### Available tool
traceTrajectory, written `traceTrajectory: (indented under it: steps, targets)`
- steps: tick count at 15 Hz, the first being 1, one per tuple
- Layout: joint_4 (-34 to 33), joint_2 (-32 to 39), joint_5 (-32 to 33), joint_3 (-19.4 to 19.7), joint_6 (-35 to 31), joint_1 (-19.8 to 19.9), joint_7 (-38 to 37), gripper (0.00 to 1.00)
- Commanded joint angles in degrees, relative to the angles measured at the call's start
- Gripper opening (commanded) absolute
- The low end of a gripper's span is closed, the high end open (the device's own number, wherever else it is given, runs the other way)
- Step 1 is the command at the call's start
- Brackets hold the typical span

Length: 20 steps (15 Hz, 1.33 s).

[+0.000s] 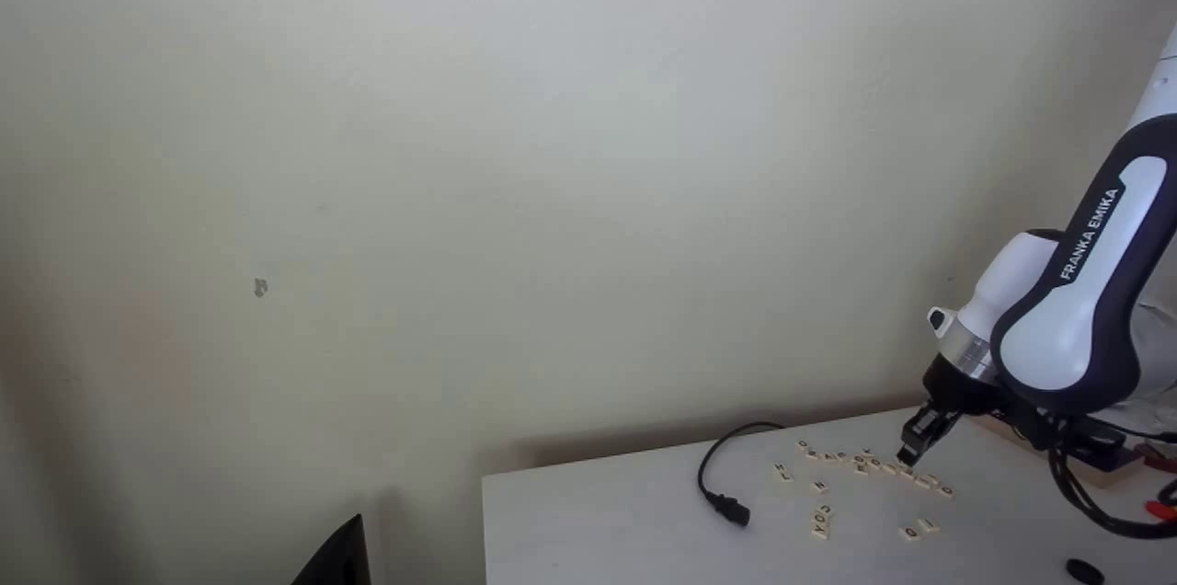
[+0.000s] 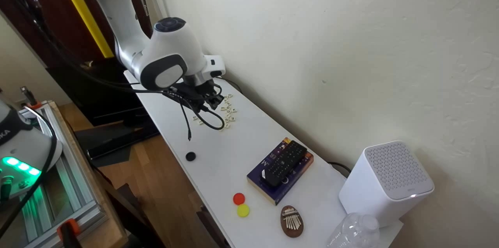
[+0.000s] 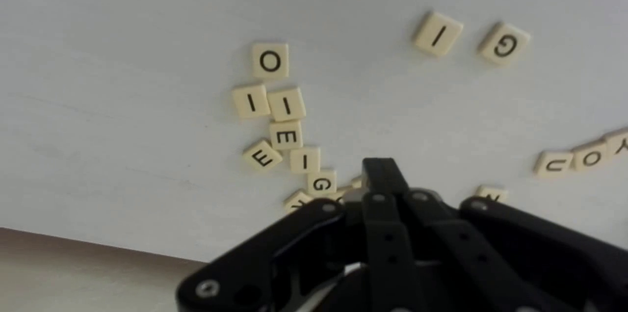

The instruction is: Move the letters YOUN the left, move the letters GIG to the front

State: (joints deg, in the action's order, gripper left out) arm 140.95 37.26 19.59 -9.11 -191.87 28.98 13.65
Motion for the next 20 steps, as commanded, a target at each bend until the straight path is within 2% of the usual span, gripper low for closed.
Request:
traceTrajectory:
  steps: [1,4,7,13,16,20]
  targets:
    - [-3.90,0.23,-5.04,-1.32,1.81,-0.57,-5.81,0.00]
    - [-7.34,1.03,-7.75,-0.46,3.45,-2.67,-7.83,0.00]
    - [-9.96,1.60,-7.83,0.75,7.10,-4.77,-6.29,0.00]
    - [-13.63,3.07,-8.36,7.67,13.80,-12.23,-5.28,0.00]
    - [-15.24,5.09,-8.06,8.74,13.67,-13.77,-4.63,0.00]
    - [-16.35,7.56,-7.85,7.97,13.77,-13.63,-3.54,0.00]
